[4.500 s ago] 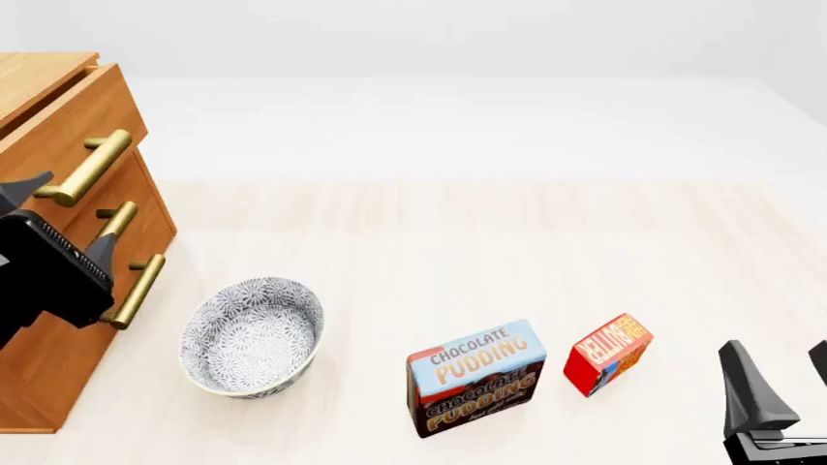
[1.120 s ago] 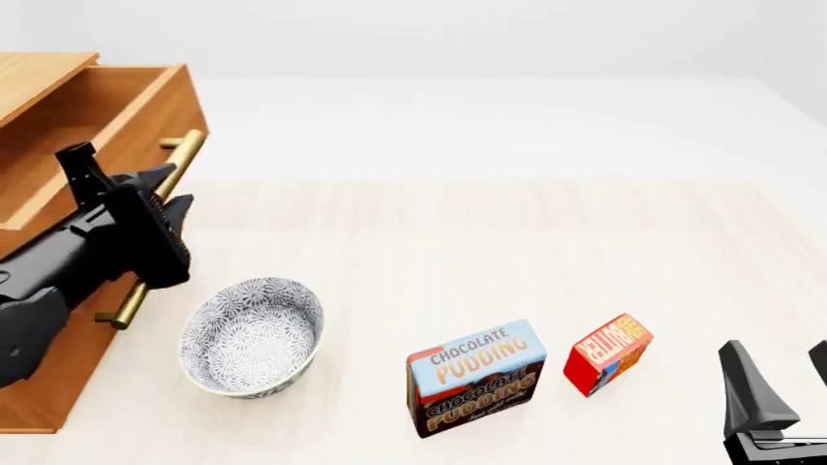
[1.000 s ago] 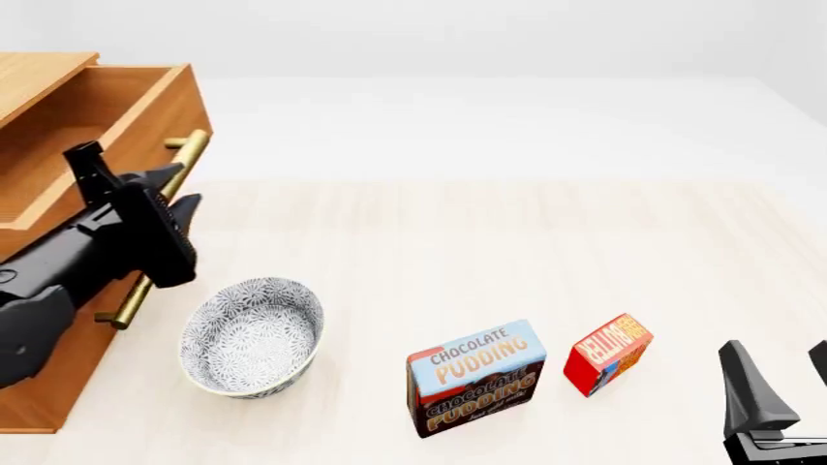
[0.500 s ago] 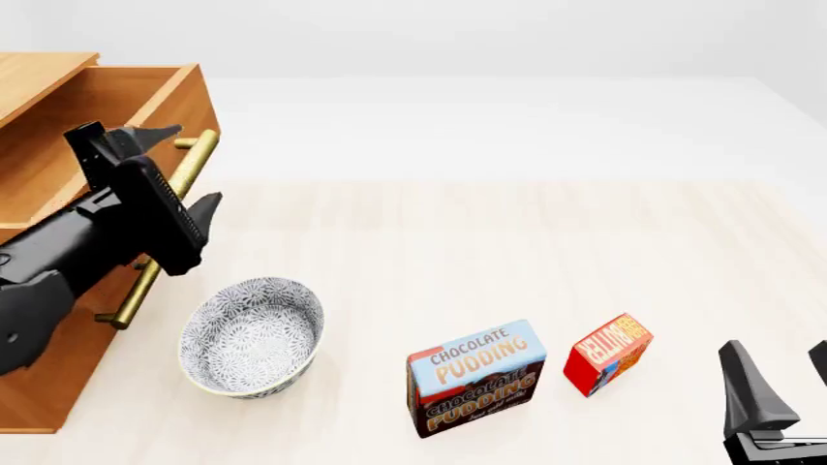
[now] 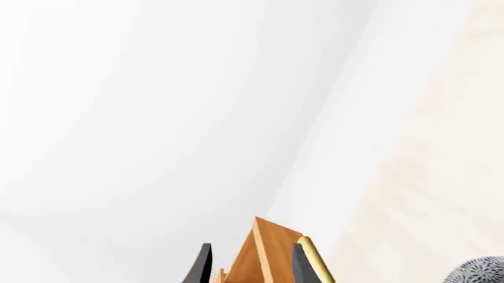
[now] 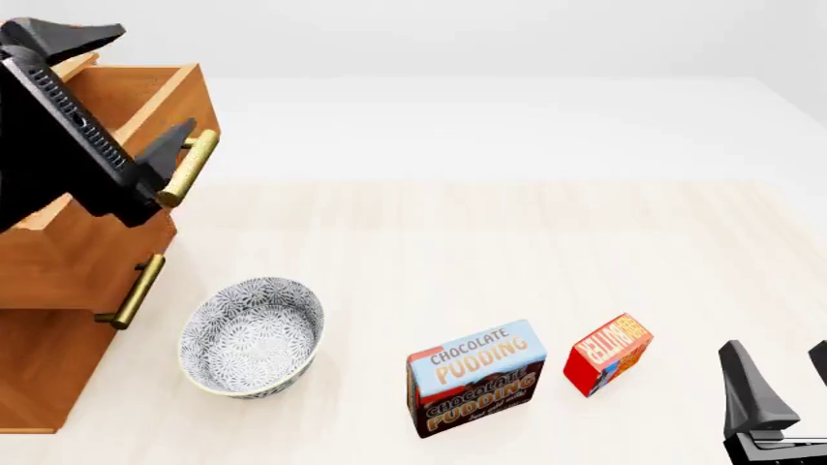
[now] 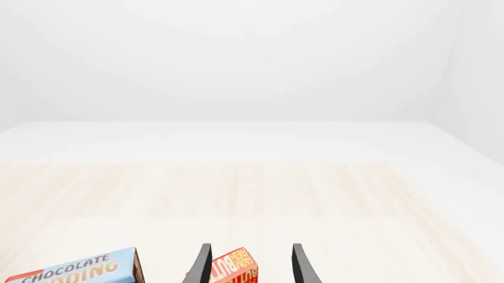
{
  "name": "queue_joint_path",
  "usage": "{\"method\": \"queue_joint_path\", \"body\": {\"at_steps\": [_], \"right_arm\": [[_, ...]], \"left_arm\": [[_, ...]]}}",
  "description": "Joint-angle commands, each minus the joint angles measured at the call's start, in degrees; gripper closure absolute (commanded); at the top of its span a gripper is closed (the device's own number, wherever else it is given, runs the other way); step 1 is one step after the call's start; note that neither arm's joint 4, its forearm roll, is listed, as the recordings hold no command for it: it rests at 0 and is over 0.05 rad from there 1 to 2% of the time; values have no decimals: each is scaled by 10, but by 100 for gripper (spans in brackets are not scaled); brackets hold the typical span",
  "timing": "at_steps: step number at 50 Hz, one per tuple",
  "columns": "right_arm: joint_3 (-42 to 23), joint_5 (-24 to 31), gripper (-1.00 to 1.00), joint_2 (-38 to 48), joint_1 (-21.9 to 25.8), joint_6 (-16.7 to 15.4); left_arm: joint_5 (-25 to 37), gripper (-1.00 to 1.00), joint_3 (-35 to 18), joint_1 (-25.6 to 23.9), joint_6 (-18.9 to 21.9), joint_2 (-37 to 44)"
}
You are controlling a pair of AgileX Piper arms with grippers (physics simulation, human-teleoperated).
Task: Put the butter at the back in the top drawer of the cabinet and close it.
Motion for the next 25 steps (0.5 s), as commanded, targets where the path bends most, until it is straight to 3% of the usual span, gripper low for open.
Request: {"method": "queue_joint_path", "body": {"at_steps": [1,2,11,14,25], "right_arm": [[0,0,-100,0,0,0],[0,0,-100,0,0,0],[0,0,-100,0,0,0],[0,0,-100,0,0,0],[0,0,-100,0,0,0]], "left_arm": [[121,-100,-98,-9,-74,-34],[156,-100,-130,-2,-103,-33],[265,-100,-238,35,-171,-16],[311,-100,-288,36,-210,3],[393,-100,-379,64,-299,33]]}}
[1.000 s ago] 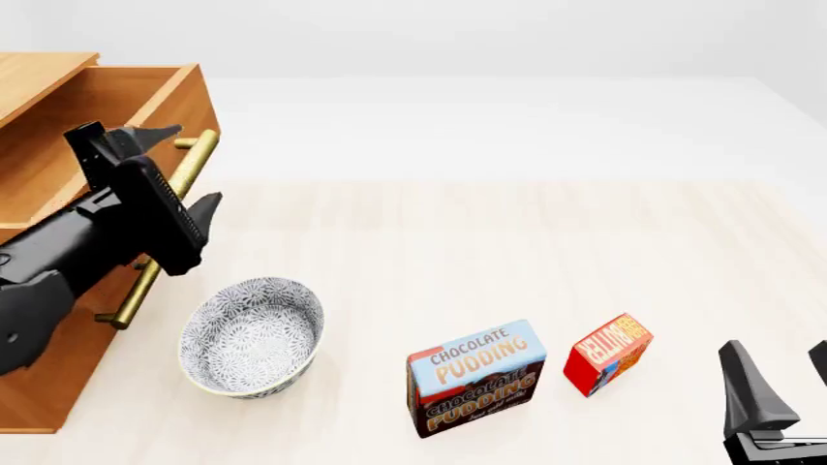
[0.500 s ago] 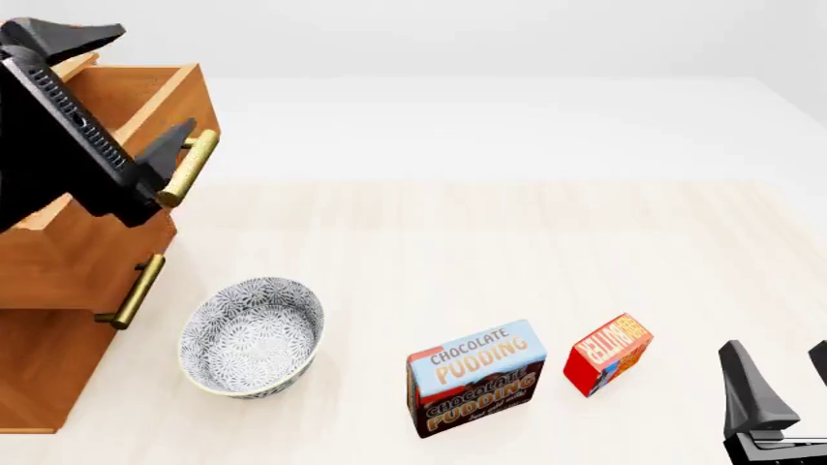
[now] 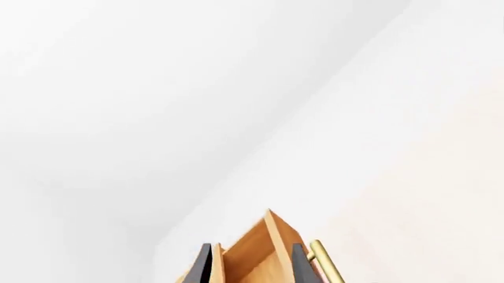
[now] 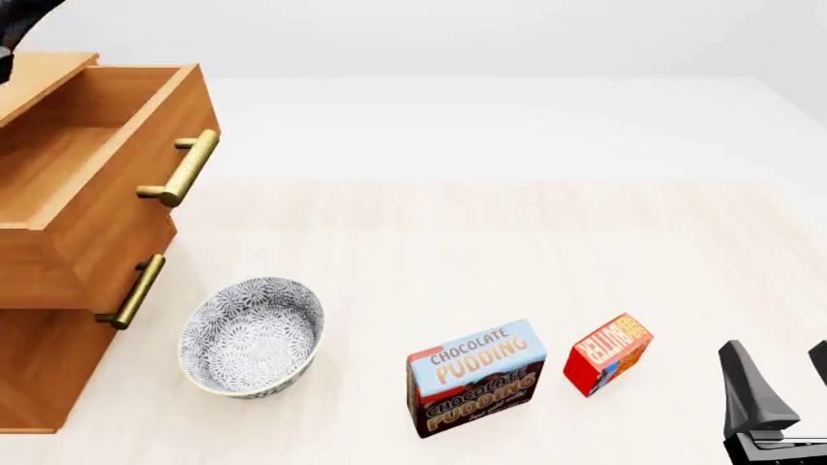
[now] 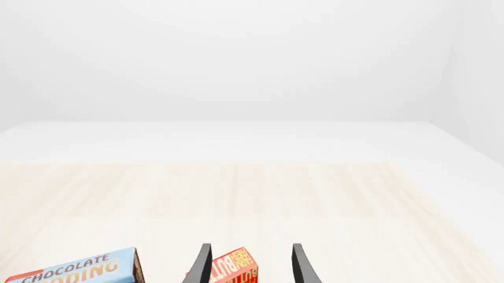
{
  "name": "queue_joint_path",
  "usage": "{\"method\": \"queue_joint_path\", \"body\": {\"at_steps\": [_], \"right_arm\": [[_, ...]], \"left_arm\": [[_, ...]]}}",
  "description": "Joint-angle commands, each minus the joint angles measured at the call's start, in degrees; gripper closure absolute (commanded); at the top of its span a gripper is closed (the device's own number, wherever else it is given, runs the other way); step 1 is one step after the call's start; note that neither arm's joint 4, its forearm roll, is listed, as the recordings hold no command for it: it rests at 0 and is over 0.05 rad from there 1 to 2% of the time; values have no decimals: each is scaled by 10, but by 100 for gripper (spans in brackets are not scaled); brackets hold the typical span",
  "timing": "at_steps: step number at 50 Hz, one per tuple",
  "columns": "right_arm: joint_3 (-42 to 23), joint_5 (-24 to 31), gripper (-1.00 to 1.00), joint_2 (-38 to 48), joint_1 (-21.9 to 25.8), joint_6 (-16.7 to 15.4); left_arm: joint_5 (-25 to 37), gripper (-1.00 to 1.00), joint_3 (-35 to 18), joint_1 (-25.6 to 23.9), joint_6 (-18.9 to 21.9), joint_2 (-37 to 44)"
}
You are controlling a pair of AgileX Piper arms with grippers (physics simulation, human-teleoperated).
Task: Put the butter at the back in the top drawer of the cabinet and close it.
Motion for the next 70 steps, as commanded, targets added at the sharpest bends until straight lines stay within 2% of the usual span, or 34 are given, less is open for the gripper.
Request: {"method": "queue_joint_path", "body": {"at_steps": [1,5,11,14,16,17,20,25,30,35,40,43,45,47,53,59,70], "right_arm": [[0,0,-100,0,0,0],[0,0,-100,0,0,0],[0,0,-100,0,0,0],[0,0,-100,0,0,0],[0,0,-100,0,0,0],[0,0,-100,0,0,0],[0,0,-100,0,0,0],[0,0,-100,0,0,0],[0,0,-100,0,0,0],[0,0,-100,0,0,0],[0,0,-100,0,0,0],[0,0,-100,0,0,0],[0,0,-100,0,0,0],[0,0,-100,0,0,0],[0,0,-100,0,0,0],[0,0,-100,0,0,0],[0,0,-100,0,0,0]], "left_arm": [[106,-100,-115,24,-106,32],[132,-100,-146,31,-143,50],[151,-100,-169,29,-173,69],[187,-100,-204,17,-219,104],[192,-100,-211,16,-227,111],[206,-100,-222,14,-247,127],[210,-100,-232,15,-255,132],[238,-100,-267,15,-300,158],[245,-100,-280,33,-309,152],[267,-100,-304,41,-345,163],[269,-100,-297,52,-360,164],[259,-100,-285,79,-344,146],[270,-100,-292,68,-378,162],[266,-100,-286,78,-369,154],[277,-100,-275,89,-400,167],[282,-100,-269,101,-401,168],[286,-100,-269,98,-423,182]]}}
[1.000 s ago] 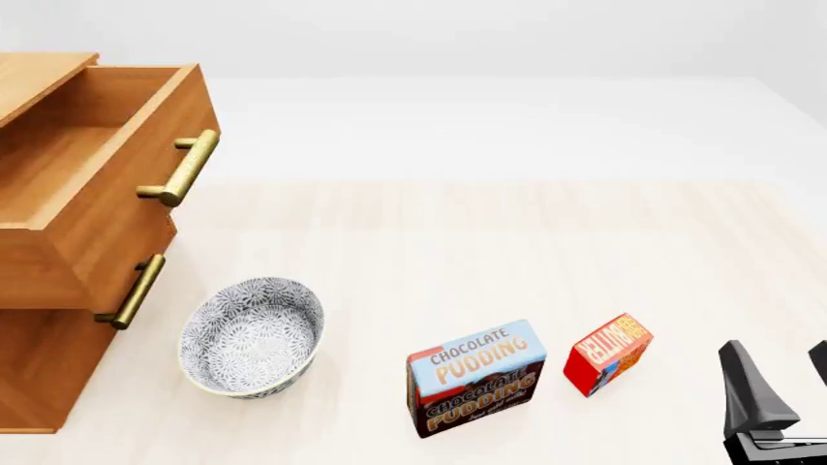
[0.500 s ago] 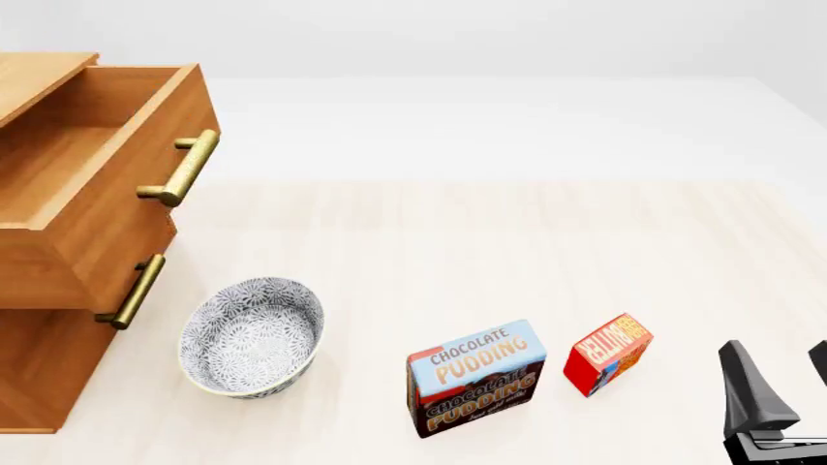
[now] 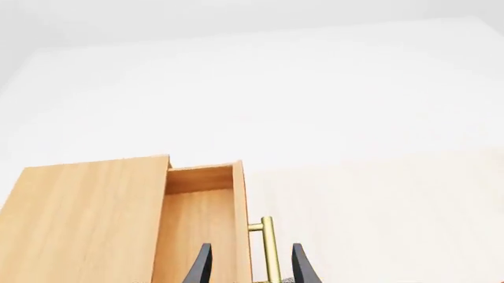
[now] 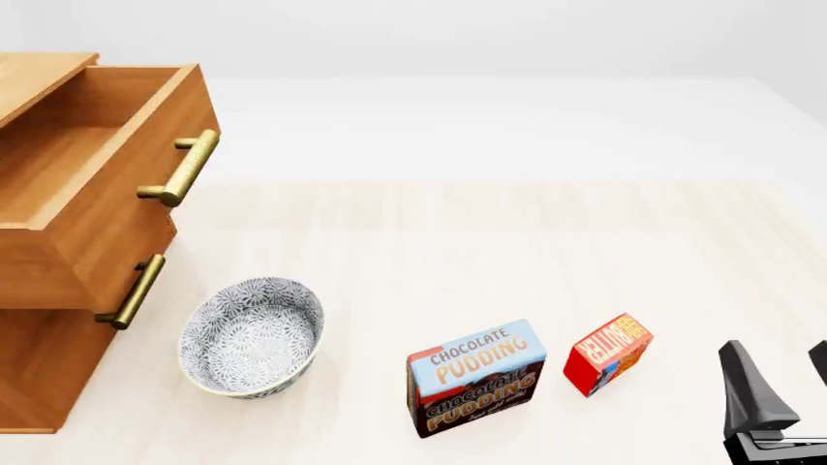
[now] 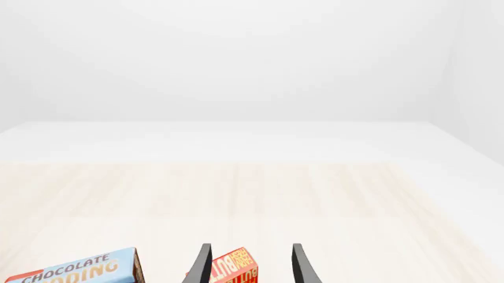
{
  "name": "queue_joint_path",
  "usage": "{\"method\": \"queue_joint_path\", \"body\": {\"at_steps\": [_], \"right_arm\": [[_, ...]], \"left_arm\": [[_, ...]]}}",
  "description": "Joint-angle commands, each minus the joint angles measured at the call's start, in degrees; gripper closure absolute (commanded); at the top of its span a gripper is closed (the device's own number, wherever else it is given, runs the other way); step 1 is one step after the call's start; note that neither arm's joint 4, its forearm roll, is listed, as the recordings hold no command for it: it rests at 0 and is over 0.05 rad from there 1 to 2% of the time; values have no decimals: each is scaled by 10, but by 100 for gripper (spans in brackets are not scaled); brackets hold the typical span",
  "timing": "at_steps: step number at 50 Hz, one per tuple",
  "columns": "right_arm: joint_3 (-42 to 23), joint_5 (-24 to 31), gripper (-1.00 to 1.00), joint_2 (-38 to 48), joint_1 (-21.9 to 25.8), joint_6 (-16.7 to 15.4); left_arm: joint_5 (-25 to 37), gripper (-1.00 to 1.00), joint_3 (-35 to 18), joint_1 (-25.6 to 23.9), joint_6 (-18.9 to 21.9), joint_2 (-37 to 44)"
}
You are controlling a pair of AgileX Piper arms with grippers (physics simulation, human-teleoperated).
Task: Put the butter at the back in the top drawer of the cabinet and close it.
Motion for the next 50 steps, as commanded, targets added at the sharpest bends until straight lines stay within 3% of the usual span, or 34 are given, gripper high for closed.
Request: {"method": "queue_joint_path", "body": {"at_steps": [1,13,50], "right_arm": [[0,0,-100,0,0,0],[0,0,-100,0,0,0],[0,0,-100,0,0,0]], "left_arm": [[7,-100,2,8,-24,14],[4,-100,4,1,-53,29],[-31,-100,64,13,-86,42]]}}
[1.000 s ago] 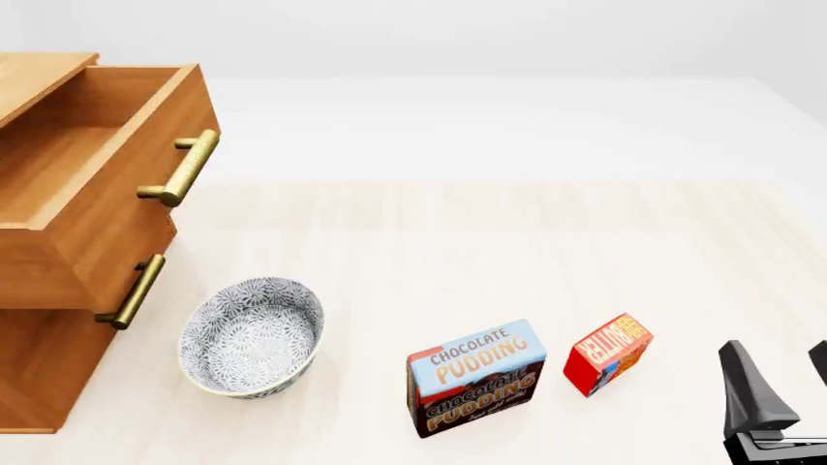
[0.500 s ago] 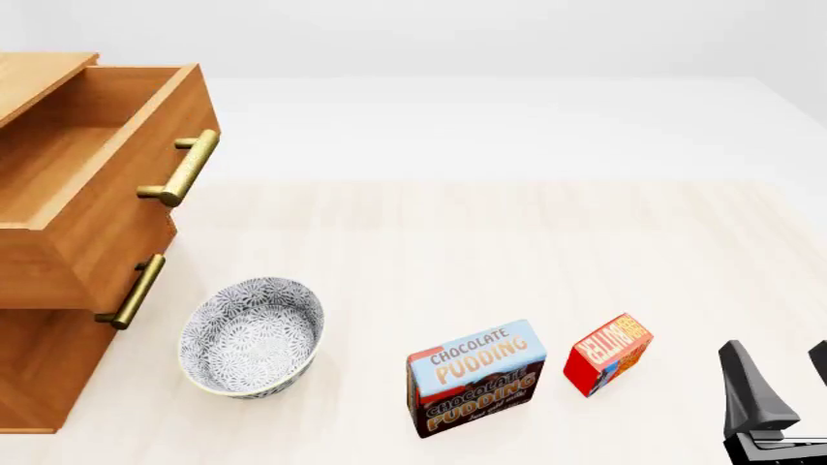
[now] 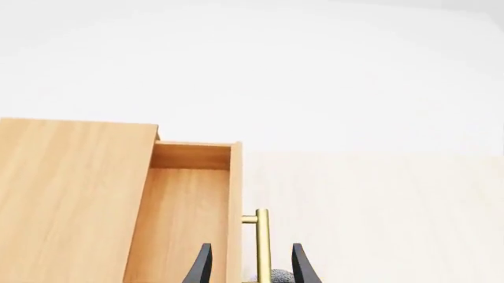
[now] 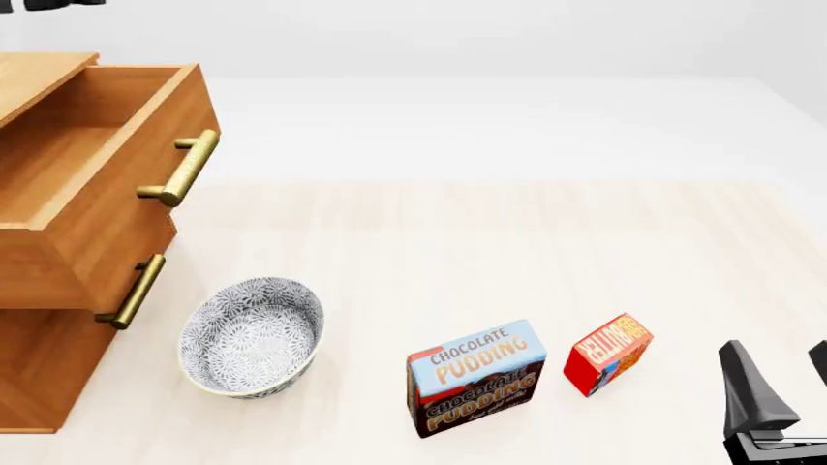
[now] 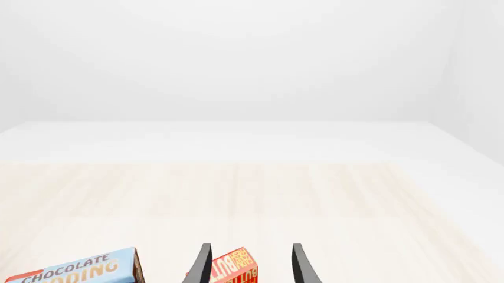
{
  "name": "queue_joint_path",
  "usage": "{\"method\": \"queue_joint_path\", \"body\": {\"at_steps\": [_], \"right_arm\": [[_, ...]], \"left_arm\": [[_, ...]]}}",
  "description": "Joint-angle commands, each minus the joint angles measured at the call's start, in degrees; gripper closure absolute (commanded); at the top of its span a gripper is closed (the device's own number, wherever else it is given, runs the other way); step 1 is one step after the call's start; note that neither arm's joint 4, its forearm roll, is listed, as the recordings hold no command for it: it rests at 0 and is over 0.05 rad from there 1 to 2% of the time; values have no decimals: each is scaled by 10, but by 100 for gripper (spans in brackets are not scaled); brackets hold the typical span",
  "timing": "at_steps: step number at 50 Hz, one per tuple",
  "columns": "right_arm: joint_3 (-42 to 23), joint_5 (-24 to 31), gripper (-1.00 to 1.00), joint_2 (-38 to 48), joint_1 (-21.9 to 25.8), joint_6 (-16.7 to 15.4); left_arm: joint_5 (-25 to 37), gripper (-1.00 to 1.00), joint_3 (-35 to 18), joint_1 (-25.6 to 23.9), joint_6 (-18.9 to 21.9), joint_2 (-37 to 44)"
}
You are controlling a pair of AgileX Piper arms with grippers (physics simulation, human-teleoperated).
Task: Put the butter at the back in the top drawer of the cabinet and close it.
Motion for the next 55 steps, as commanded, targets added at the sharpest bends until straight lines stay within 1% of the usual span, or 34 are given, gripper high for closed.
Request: {"method": "queue_joint_path", "body": {"at_steps": [1,15,44,55], "right_arm": [[0,0,-100,0,0,0],[0,0,-100,0,0,0],[0,0,-100,0,0,0],[0,0,-100,0,0,0]], "left_arm": [[-9,-100,13,3,-9,5],[-19,-100,30,7,-16,5],[-57,-100,89,14,-27,9],[-64,-100,101,14,-30,10]]}}
